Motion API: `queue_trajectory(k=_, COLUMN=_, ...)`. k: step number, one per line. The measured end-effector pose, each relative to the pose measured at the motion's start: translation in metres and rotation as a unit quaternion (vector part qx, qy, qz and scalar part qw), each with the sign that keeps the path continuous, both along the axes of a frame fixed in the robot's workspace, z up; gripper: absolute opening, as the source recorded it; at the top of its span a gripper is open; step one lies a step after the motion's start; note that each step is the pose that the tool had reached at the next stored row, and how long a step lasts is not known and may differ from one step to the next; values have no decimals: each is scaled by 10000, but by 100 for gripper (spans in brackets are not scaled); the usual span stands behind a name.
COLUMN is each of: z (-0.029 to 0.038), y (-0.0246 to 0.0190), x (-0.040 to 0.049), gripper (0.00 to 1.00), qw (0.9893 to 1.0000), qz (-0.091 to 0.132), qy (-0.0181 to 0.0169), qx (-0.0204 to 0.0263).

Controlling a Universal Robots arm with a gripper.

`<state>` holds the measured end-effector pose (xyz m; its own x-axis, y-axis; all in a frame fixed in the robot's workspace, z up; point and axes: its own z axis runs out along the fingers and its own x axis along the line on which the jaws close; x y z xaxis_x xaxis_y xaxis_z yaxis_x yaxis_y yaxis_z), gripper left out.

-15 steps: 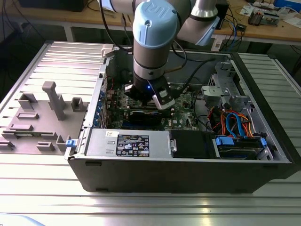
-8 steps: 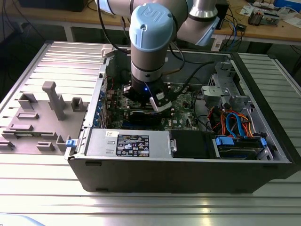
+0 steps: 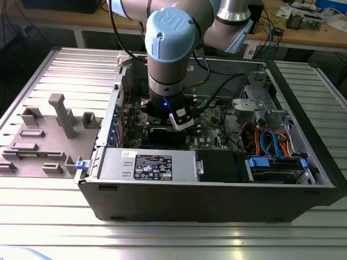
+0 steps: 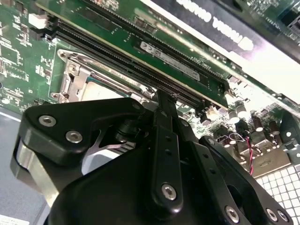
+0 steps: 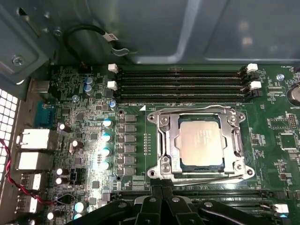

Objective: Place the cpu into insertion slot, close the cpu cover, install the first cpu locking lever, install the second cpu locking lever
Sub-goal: 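Install the second cpu locking lever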

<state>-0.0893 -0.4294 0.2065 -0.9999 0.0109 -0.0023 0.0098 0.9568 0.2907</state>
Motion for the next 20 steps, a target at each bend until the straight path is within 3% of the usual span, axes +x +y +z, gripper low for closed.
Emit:
queue_trajectory(k=11, z=-71, y=30, x=-36, gripper=11, qw=10000, qz=-37, qy=0, qx=75)
queue_trajectory(k=20, z=-112, y=97, x=-66, gripper=11, qw=9999, qz=-44, qy=0, qx=134)
